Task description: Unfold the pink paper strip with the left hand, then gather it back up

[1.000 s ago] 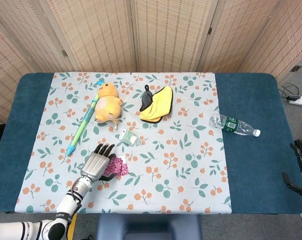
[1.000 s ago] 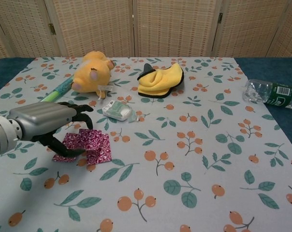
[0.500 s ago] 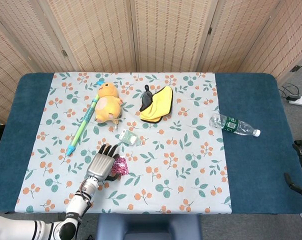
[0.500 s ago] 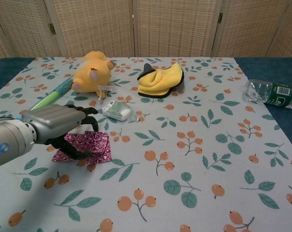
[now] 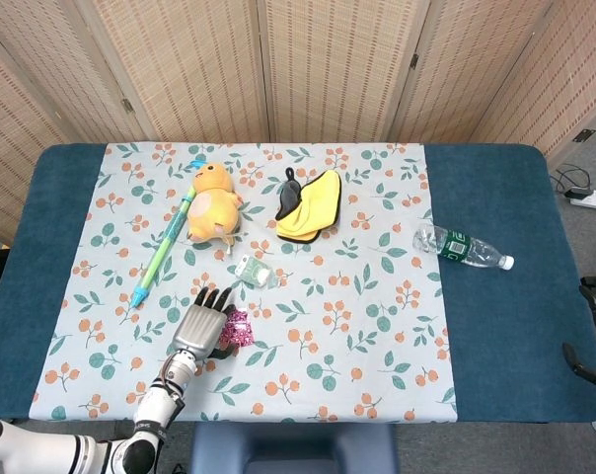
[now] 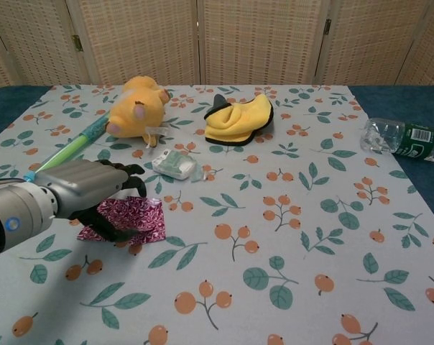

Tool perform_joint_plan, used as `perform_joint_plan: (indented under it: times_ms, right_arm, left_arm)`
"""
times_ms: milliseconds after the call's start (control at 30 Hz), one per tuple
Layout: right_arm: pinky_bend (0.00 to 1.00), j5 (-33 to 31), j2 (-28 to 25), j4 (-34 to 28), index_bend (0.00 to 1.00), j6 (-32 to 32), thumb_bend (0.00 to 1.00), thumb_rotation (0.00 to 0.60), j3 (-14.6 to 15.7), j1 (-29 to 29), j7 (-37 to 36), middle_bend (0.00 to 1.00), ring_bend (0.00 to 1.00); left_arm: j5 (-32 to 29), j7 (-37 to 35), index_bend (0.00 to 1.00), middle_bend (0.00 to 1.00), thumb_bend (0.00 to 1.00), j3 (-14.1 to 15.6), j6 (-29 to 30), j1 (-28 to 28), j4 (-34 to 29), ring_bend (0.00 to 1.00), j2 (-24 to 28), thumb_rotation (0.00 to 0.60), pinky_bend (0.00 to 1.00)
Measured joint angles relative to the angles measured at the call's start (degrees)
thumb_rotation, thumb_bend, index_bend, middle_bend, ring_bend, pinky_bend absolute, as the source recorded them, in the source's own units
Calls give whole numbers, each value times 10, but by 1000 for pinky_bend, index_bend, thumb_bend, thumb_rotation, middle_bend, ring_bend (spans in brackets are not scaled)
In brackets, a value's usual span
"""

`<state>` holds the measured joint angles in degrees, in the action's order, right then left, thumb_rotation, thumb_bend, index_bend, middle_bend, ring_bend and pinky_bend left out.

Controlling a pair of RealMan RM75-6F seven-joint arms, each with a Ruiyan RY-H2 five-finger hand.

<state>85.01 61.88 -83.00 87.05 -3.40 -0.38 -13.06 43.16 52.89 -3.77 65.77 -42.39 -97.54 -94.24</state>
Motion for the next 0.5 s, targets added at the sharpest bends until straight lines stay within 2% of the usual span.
perform_joint_plan:
  times_ms: [500]
  right_arm:
    - [0, -1, -1, 2, 0, -2, 398, 600, -1, -1, -2, 0, 0]
  left_arm:
    - [-23, 7, 173, 0, 366, 1, 11, -10, -9, 0, -9, 412, 0]
